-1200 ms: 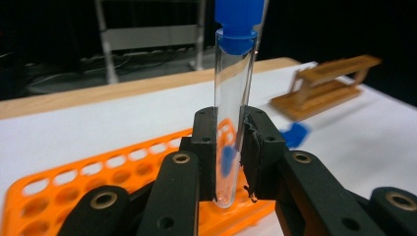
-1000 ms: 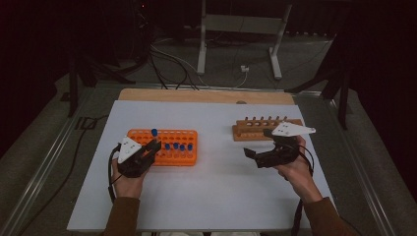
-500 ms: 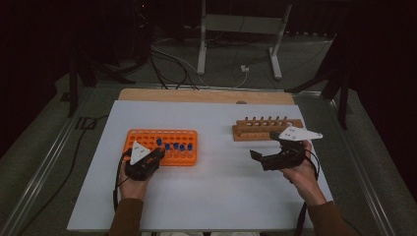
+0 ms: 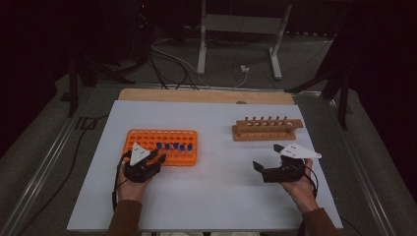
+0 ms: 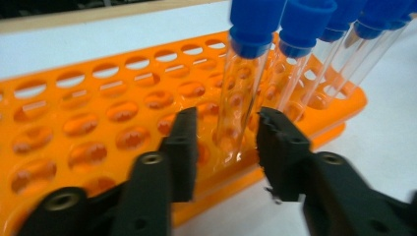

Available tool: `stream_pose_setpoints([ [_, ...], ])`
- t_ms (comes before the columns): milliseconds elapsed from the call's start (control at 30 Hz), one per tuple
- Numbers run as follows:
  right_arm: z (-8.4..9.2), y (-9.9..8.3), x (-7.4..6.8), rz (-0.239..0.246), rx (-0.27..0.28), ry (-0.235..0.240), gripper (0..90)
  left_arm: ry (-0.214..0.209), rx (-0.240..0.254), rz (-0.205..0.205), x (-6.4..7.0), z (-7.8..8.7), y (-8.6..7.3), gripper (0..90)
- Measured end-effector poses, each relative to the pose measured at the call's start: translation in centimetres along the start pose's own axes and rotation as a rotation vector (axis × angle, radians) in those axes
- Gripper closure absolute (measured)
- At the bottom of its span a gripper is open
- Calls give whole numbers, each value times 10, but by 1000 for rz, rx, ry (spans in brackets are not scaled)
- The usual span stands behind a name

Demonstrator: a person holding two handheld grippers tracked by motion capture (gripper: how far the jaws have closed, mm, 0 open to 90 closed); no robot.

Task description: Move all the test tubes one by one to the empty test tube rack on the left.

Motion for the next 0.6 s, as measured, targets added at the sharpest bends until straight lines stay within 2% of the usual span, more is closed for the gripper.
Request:
stream_pose_setpoints([
  [67, 4, -6, 2, -12, 15, -10, 0, -6, 17, 18, -4, 10, 0, 495],
  [167, 10, -16, 5, -20, 40, -32, 0, -8, 73, 37, -10, 33, 3, 462],
  [200, 11, -17, 5, -22, 48, -37, 0, -9, 99, 50, -12, 41, 4, 425],
  [300, 15, -23, 7, -29, 66, -52, 0, 49, 182, 52, -18, 69, 6, 326],
  [400, 20, -27, 9, -44, 87, -56, 0, 99, 227, 52, -21, 91, 4, 175],
  [467, 23, -29, 10, -57, 100, -56, 0, 116, 241, 51, -22, 100, 2, 146],
  [533, 26, -32, 11, -75, 111, -59, 0, 145, 240, 39, -23, 107, 0, 23],
  [600, 28, -32, 10, -78, 120, -59, 0, 156, 241, 34, -25, 111, 0, 10],
])
Point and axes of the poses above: each handheld gripper's, and its own axes: z roughly backward along the jaws, y roughly out of its top, x roughly to its right, the point moved 6 cm from there along -z, roughly forward along the jaws, and after that the axes turned 5 degrees about -z, right-handed, at the moved point
